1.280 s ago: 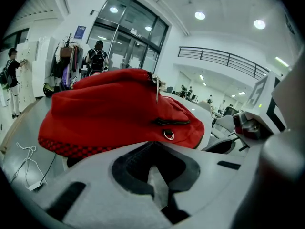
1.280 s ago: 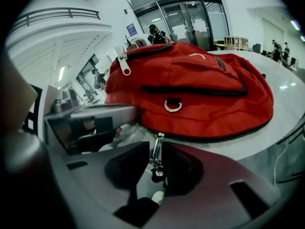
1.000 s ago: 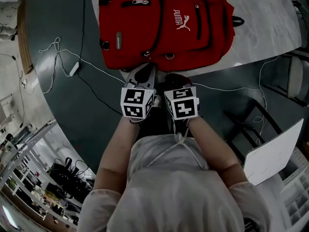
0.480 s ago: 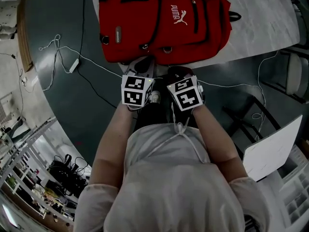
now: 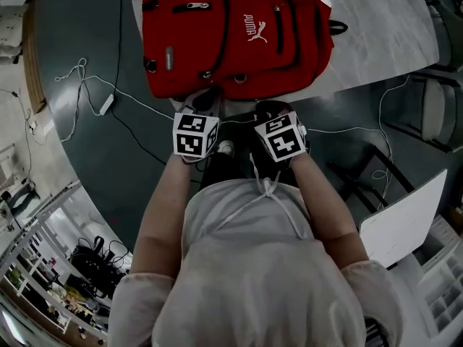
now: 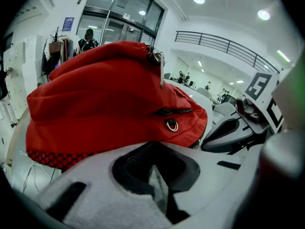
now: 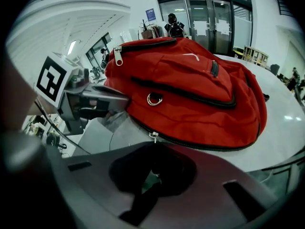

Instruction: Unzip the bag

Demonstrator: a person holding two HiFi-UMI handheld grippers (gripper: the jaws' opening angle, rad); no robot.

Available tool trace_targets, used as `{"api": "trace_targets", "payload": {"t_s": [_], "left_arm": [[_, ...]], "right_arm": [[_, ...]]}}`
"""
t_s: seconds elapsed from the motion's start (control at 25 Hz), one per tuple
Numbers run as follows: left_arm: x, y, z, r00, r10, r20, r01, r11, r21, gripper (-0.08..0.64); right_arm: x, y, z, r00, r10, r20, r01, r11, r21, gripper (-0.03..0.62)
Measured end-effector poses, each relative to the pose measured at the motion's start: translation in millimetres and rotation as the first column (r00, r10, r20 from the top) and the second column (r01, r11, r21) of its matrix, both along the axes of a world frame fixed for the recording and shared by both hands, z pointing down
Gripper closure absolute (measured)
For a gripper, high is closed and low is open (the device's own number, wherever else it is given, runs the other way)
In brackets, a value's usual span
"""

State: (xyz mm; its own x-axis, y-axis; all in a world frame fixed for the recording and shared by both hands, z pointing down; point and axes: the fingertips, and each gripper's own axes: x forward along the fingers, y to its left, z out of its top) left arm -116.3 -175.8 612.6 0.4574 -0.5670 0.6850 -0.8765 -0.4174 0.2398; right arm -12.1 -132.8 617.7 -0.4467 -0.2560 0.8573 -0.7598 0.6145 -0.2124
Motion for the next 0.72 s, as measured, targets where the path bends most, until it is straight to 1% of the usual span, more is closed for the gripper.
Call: {"api": "trace_targets", "payload": {"t_s": [0.24, 0.4, 0.56, 0.72], "left_arm": [[-1, 0, 1, 1.0, -0.003, 0.003, 0.003, 1.0, -0.005, 0.538], [-1, 0, 1, 1.0, -0.011, 0.004, 0.011, 1.0, -0.011, 0.538], [-1, -1, 0, 1.0, -0.015, 0.006, 0.015, 1.0, -0.01, 0.538], [-2, -1, 1, 1.0, -0.018, 0.018, 0.017, 1.0, 0.002, 0.538]], "right_arm": [[17, -2, 1, 1.0, -0.015, -0.018, 0.015, 1.0, -0.005, 0.566], [30, -6, -1, 0.997, -0.051, -0.051, 0.052, 0.999, 0.009, 0.566], [42, -8, 0, 0.998, -0.031, -0.046, 0.031, 1.0, -0.006, 0.566], [59, -14, 0, 0.996, -0.04, -0.083, 0.041, 0.999, 0.011, 0.566]]}}
